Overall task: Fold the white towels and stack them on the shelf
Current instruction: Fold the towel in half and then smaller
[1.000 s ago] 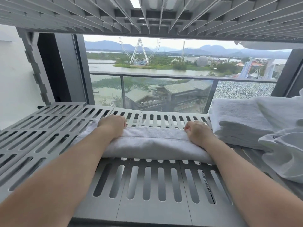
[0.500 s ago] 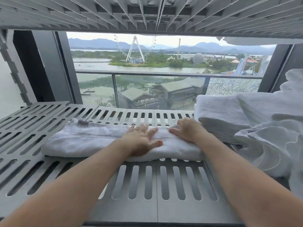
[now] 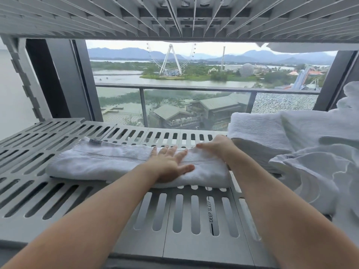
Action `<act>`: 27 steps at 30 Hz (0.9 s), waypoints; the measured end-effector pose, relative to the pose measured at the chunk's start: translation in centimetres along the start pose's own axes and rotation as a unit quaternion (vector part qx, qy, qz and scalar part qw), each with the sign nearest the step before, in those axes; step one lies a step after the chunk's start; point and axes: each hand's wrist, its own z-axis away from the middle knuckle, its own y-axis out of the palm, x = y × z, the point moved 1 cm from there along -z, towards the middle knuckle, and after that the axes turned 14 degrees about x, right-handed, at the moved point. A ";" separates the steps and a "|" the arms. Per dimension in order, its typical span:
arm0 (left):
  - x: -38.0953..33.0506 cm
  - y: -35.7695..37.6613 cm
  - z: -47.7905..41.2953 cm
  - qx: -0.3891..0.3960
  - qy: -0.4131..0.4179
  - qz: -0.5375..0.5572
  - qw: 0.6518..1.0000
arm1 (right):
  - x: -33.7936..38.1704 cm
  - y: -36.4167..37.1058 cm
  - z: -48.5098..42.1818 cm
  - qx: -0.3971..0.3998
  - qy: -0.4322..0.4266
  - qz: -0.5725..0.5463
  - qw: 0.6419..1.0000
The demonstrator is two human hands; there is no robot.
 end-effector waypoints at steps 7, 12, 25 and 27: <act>-0.1 0.3 0.0 -0.012 -0.002 -0.001 1.000 | -1.9 0.0 1.2 0.122 0.038 -0.197 0.972; -0.5 0.1 0.6 -0.037 -0.024 -0.006 0.999 | -0.7 0.6 2.1 0.097 -0.022 -0.229 0.968; 12.6 -1.3 8.2 -0.073 0.003 0.124 0.990 | 15.3 3.1 3.6 0.226 -0.145 -0.532 0.803; 16.4 -2.0 9.3 -0.146 -0.022 0.140 0.979 | 19.1 4.8 3.5 0.214 -0.143 -0.515 0.818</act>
